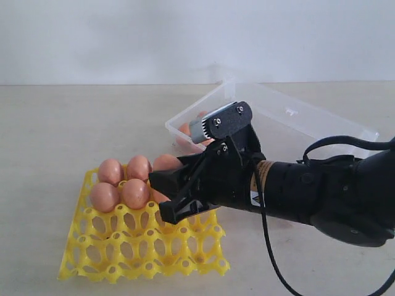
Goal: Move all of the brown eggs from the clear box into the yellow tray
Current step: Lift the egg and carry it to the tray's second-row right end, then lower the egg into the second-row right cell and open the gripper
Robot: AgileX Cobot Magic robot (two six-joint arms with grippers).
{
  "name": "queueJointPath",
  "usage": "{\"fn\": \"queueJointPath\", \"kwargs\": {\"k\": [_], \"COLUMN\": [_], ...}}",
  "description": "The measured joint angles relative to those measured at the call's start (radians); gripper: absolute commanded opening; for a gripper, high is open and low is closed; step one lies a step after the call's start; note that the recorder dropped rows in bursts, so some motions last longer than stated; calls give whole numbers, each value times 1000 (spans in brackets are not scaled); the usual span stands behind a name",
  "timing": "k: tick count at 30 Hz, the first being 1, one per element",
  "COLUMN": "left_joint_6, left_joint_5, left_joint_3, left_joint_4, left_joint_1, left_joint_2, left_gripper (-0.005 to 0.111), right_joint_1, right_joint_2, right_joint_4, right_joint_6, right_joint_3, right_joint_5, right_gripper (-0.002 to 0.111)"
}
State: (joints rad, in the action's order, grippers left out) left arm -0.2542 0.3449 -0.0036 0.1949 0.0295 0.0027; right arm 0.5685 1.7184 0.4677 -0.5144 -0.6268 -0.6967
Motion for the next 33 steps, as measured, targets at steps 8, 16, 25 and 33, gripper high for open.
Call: {"fn": "queueJointPath", "kwargs": {"k": [8,16,25,33], "left_joint_6": [0,0,0,0], "left_joint_5": [0,0,0,0], "left_joint_3": [0,0,0,0], "left_joint_4": [0,0,0,0], "left_joint_1": [0,0,0,0], "left_joint_2": [0,0,0,0], "left_gripper": [4,4,4,4], "right_joint_1": [-164,-193,-193,-193], "right_joint_2": [117,177,181,181], "right_joint_4": [76,247,202,214], "right_joint_6": [-83,-124,-89,-122], "right_joint_3": [-1,-2,-90,-124], "right_joint_5": [-110,-128,-69,13], "right_gripper": [0,0,24,26]}}
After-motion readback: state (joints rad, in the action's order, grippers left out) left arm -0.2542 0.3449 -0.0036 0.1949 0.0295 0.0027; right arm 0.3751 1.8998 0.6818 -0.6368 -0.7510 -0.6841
